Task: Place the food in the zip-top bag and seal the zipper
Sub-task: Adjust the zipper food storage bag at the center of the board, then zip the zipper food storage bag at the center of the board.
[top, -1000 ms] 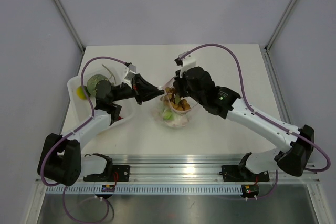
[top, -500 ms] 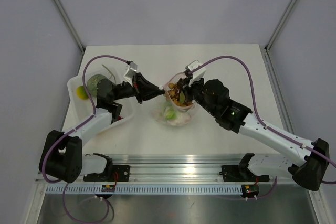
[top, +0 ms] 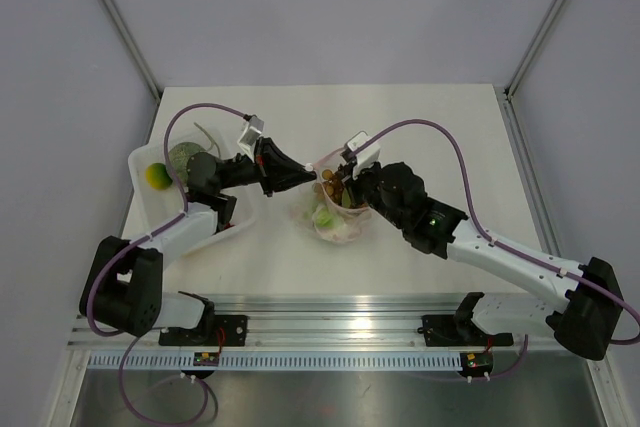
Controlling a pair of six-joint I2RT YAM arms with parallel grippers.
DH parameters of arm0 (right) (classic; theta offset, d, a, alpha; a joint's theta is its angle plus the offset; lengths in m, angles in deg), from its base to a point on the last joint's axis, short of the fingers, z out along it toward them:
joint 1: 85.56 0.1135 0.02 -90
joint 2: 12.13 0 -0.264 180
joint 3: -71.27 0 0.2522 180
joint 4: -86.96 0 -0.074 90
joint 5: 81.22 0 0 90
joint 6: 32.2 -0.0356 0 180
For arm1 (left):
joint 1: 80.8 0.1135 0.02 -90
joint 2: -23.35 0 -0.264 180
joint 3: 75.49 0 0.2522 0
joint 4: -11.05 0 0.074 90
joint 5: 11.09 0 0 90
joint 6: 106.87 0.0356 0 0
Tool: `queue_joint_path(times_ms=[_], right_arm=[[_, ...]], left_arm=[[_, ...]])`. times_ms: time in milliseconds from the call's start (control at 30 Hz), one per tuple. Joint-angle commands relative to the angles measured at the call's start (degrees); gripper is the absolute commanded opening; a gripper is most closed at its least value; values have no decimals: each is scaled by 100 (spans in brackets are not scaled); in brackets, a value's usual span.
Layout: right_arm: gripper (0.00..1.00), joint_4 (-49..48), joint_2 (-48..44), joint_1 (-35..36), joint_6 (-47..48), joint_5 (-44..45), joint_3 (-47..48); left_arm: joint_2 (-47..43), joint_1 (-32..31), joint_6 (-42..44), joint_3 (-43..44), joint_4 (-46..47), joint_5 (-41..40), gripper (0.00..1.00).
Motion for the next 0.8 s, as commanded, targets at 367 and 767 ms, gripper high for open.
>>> queue_joint_path(times_ms=[367,767], right_arm=[[45,1923,-466,83,-297,-484,1333],[50,2786,113,75,-139,-721,2783]], left_arm=[[-268,-18,209,285,143,75,0],[-461,-18,332,180,-86,119,0]])
